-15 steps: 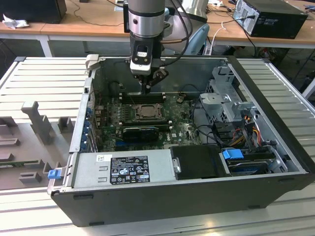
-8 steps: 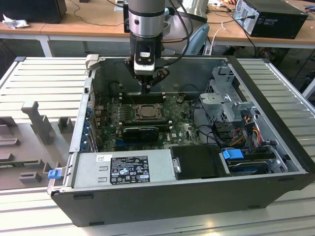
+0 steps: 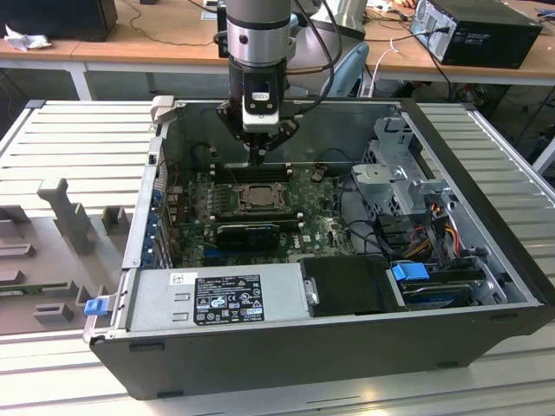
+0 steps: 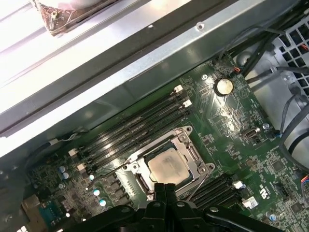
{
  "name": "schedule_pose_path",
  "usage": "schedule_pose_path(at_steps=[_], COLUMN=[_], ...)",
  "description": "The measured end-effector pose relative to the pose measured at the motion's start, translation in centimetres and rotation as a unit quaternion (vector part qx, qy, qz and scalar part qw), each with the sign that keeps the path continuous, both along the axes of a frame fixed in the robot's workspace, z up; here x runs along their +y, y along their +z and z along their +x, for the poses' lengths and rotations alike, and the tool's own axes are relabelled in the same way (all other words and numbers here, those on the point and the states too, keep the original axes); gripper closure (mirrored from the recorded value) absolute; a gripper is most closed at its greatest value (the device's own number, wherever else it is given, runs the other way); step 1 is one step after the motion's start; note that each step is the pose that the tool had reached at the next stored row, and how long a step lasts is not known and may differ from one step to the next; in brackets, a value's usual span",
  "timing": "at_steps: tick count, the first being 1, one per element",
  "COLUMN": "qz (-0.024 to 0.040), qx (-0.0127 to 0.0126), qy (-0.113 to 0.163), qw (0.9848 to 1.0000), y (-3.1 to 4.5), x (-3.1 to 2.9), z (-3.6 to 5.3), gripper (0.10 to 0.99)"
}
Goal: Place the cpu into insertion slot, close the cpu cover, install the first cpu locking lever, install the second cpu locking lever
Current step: 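Install the first cpu locking lever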
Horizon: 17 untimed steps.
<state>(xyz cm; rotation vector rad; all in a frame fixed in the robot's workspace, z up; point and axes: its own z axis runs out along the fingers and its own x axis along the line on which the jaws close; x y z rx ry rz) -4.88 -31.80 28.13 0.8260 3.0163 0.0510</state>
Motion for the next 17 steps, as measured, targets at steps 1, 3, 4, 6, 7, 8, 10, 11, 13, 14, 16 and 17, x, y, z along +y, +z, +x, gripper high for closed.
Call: schedule_pose_path(at_steps=[1, 3, 4, 6, 7, 8, 10, 11, 13, 14, 16, 17], qz=[0.0, 0.0, 0.0, 0.0, 0.0, 0.0, 0.0, 0.0, 0.0, 0.0, 0.0, 0.0], qx=[0.0, 0.0, 0.0, 0.0, 0.0, 0.0, 0.0, 0.0, 0.0, 0.0, 0.0, 0.0], qy=[0.006, 0.025, 0.033, 0.046, 0.052, 0.063, 0.092, 0.099, 0.125, 0.138, 0.154, 0.165], qw=[1.0, 0.9997, 0.9995, 0.9989, 0.9986, 0.998, 0.9958, 0.9951, 0.9922, 0.9905, 0.9881, 0.9863], y=[0.0, 0.0, 0.0, 0.0, 0.0, 0.0, 0.0, 0.0, 0.0, 0.0, 0.0, 0.0], x=[0.0, 0.0, 0.0, 0.0, 0.0, 0.0, 0.0, 0.0, 0.0, 0.0, 0.0, 0.0], z=[0.0, 0.0, 0.0, 0.0, 0.0, 0.0, 0.0, 0.0, 0.0, 0.0, 0.0, 0.0], gripper=[0.98, 0.98, 0.98, 0.98, 0.98, 0.98, 0.98, 0.98, 0.98, 0.98, 0.98, 0.98])
